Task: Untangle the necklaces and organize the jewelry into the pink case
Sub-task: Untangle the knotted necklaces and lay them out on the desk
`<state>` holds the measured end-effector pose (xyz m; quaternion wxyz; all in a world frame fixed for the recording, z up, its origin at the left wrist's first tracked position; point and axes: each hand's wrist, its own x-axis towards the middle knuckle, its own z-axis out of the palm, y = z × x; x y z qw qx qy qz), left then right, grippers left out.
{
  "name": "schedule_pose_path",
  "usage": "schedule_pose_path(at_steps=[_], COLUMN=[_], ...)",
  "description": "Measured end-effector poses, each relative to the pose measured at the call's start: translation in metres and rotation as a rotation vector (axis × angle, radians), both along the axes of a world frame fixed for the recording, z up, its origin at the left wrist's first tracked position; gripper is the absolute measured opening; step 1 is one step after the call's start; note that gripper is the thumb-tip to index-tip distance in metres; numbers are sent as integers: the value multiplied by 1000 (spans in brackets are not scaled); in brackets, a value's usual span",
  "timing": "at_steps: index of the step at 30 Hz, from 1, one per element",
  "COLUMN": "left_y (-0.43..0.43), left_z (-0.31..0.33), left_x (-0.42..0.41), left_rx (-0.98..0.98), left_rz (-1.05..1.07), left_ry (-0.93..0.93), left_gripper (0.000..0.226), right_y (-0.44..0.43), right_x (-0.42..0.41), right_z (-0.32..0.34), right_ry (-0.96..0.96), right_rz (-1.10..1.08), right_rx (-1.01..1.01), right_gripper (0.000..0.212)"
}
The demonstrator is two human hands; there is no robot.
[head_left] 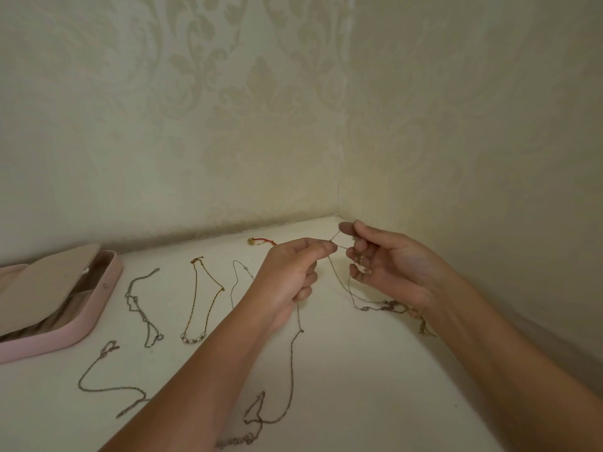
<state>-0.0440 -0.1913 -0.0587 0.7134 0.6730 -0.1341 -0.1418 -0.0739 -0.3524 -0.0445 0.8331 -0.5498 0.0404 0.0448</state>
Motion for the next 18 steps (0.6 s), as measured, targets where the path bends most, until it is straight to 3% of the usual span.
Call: schedule_pose_path(at_steps=[5,8,10,12,14,18], left_y=[4,5,4,3,3,1], left_z=[0,-2,-3,-2,1,5], left_x=[2,3,2,1,-1,0], left_rx=[9,144,251,259,245,81], left_rz=[-33,-38,-34,-64,-80,-13], left_ry=[16,-32,-97,-93,-55,87], left_gripper=[9,11,16,21,30,33], right_y=[-3,-3,-3,-5,-8,-9], right_x=[-1,0,1,-1,-2,0], right_z=[1,0,-3,-5,-4,-4], right_ry=[4,12,-8,-62,-100,-75], right_rz=[-31,-49,-52,-48,-58,-33], right_rx=[52,64,-96,-315,-408,-237], right_gripper=[17,18,16,22,22,16])
